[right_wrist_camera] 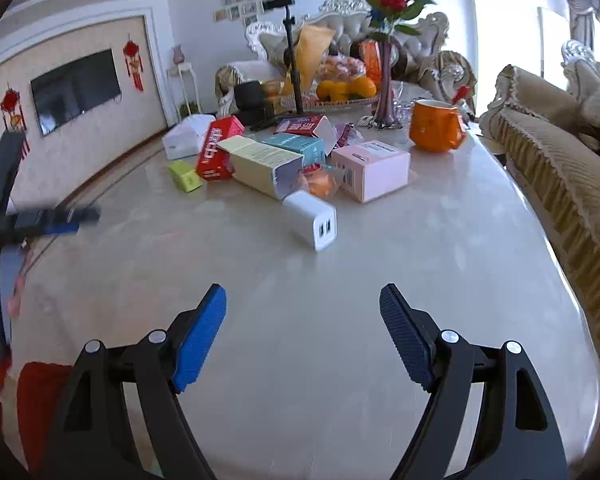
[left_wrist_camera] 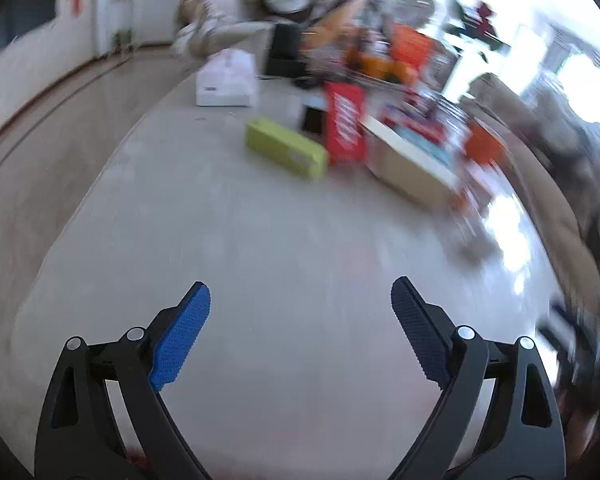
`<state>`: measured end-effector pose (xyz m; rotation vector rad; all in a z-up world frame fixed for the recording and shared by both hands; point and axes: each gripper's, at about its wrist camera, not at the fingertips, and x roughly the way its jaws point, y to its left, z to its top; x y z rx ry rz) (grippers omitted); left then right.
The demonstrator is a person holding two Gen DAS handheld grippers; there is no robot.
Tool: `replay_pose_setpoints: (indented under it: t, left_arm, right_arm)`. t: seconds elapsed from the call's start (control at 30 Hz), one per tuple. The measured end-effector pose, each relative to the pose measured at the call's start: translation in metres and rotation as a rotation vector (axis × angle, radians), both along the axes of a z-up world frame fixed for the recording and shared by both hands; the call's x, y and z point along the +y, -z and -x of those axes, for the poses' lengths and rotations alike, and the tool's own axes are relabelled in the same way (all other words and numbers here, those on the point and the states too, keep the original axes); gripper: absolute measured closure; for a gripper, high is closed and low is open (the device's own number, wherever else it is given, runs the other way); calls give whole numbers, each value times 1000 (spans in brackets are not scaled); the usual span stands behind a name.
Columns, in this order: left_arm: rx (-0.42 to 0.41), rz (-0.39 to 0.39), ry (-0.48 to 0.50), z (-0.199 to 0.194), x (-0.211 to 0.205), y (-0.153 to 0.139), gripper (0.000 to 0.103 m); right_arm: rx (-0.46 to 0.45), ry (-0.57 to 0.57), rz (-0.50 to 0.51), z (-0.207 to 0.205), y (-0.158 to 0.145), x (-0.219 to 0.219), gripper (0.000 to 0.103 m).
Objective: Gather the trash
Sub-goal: 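Move both open grippers back over the marble table, then grasp the lime-green box with the left gripper while the right grasps the white charger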
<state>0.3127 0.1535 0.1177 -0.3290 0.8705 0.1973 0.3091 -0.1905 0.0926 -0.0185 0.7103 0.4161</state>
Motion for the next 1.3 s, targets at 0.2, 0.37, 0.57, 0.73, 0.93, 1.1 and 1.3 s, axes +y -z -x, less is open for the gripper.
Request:
replay_pose_setpoints:
  t: [0.2,0.37,0.57,0.73,0.93,1.1,1.3]
  left_arm:
    - [91,111,-221,-108,48,9,14]
    - [156,127,-302,-157,55,28,14]
    - [177,123,-346,-184,55,47,14]
    - [211,32,-337,-190,52,52,14]
    - [225,-74,-200,-189,45,52,14]
    - [230,-185,-77,-184,33,52,41]
    - [232,-248,23,-182,21,48,73]
  right_arm:
    - [1,-52,107,-40,7,22,28]
    - [10,-58,140,-66,13,28,28]
    - [38,-79,150,-89,17,36,28]
    - [98,-112,169,-105,25,43,28]
    - [146,-107,193,-113,31,48,28]
    - [150,-114,224,-111,34,54,30]
    - [176,-124,165,-108,30,50,61]
